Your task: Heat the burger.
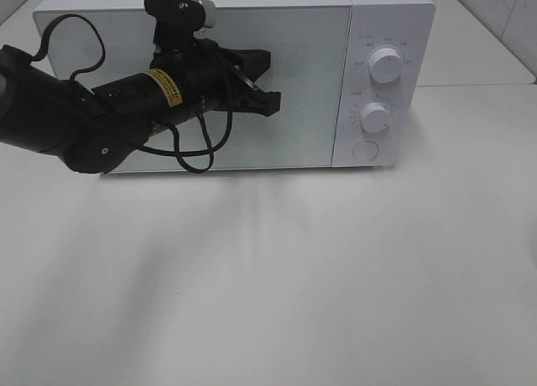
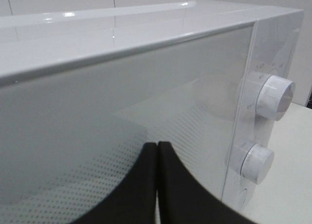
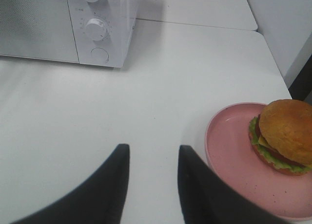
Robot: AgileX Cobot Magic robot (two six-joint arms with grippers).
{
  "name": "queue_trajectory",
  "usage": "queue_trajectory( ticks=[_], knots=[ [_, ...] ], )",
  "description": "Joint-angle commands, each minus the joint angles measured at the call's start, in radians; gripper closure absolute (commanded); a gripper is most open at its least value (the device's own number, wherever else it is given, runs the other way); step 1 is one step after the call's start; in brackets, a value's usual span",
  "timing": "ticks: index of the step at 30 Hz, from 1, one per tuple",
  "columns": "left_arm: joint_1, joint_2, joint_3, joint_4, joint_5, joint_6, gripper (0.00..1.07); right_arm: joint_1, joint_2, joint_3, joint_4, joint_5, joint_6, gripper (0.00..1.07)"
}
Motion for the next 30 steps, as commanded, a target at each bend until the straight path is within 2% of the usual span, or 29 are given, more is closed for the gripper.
queue_trajectory(
  ticks=[1, 9, 10, 12, 16, 22, 24, 27, 28, 30],
  knots=[
    [0.025, 0.003, -0.046, -0.203, 0.018, 0.001, 1.07, -0.007, -0.029, -0.001, 0.006, -0.004, 0.005, 0.71],
    [-0.044, -0.027, -0.046, -0.189, 0.077, 0.001, 1.07, -0.007, -0.029, -0.001, 0.006, -0.004, 0.005, 0.71],
    [-0.062, -0.039, -0.046, -0.149, 0.109, 0.001, 1.07, -0.007, -0.029, -0.001, 0.006, -0.004, 0.005, 0.71],
    [-0.069, -0.045, -0.046, -0.136, 0.133, 0.0, 1.07, -0.007, -0.029, -0.001, 0.006, -0.004, 0.005, 0.71],
    [-0.117, -0.099, -0.045, -0.111, 0.276, 0.0, 1.07, -0.007, -0.029, -0.001, 0.006, -0.004, 0.005, 0.71],
    [-0.154, -0.168, -0.045, -0.111, 0.398, 0.0, 1.07, -0.007, -0.029, -0.001, 0.006, -0.004, 0.005, 0.71],
    [-0.19, -0.242, -0.045, -0.111, 0.542, 0.0, 1.07, -0.007, -0.029, -0.001, 0.006, -0.004, 0.005, 0.71],
    [-0.195, -0.259, -0.045, -0.111, 0.574, 0.0, 1.07, -0.007, -0.029, -0.001, 0.006, -0.004, 0.005, 0.71],
    [-0.21, -0.3, -0.045, -0.111, 0.662, 0.0, 1.07, -0.007, -0.029, -0.001, 0.006, -0.004, 0.005, 0.71],
    [-0.214, -0.317, -0.045, -0.111, 0.704, 0.0, 1.07, -0.007, -0.029, -0.001, 0.006, -0.004, 0.005, 0.71]
  ],
)
